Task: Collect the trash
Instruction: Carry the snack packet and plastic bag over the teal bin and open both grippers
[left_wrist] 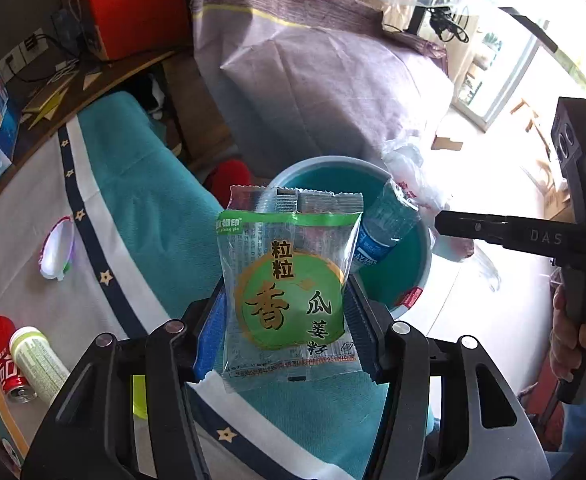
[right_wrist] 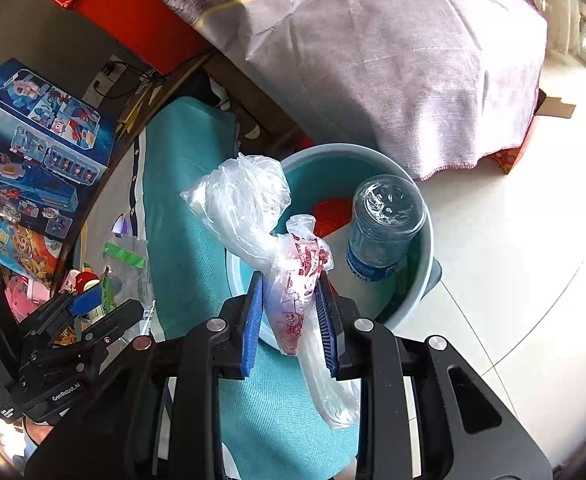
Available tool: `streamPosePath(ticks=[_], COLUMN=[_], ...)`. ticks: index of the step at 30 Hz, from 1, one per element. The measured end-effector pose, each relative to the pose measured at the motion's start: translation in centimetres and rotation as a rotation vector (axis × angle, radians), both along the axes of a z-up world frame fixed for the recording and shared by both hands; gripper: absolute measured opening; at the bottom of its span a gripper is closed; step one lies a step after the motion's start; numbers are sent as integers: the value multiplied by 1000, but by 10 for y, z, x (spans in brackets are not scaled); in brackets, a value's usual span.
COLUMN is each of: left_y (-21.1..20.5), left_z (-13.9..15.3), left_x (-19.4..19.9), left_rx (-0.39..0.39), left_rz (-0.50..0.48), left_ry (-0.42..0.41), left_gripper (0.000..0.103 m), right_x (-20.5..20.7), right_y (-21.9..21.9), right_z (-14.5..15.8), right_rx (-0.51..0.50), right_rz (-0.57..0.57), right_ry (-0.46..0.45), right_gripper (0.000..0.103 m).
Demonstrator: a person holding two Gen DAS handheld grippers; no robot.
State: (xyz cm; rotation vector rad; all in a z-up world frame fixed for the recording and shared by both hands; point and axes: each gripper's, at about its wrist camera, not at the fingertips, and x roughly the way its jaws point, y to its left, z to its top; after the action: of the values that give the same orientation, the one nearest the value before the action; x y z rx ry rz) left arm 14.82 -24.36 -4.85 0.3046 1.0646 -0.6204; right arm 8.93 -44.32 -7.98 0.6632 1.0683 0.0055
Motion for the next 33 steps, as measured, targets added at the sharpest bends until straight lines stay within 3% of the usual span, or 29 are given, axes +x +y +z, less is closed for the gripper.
streamPosePath(ticks=[7, 9, 11, 12, 18, 23, 28, 29, 30, 32, 33], left_y=[-32, -38, -41, -41, -34, -26, -20, -19, -17, -14, -12], left_z=[-18, -20, -24, -25, -28, -28, -27, -27, -27, -28, -28], left_x=[12, 14, 16, 16, 20, 21, 21, 21, 20, 20, 20], left_rx=[26, 35, 52, 55, 55, 34, 13, 10, 6, 4, 2], left_rz=[-23, -27, -21, -19, 0, 23, 35, 36, 38, 42, 43], left_ry=[31, 30, 31, 31, 49, 64, 84, 87, 90, 99, 102], left_gripper=[62, 66, 79, 80, 83, 93, 94, 94, 94, 94, 94], right_x=[9, 13, 16, 17, 26, 32, 38, 39, 39, 40, 40], right_y=[-14, -16, -17, -17, -13, -8, -1, 1, 3, 5, 7], right_z=[-7, -9, -12, -14, -22, -21, -16, -14, -13, -10, -8], right_rx=[22, 21, 20, 21, 28, 23, -3, -11, -17, -31, -37], right_rz=[-15, -14, -11, -10, -1, 12, 29, 33, 33, 26, 24], right_ry=[8, 14, 22, 26, 46, 50, 49, 47, 44, 37, 35], right_gripper=[25, 25, 25, 25, 25, 25, 29, 35, 49, 67, 69])
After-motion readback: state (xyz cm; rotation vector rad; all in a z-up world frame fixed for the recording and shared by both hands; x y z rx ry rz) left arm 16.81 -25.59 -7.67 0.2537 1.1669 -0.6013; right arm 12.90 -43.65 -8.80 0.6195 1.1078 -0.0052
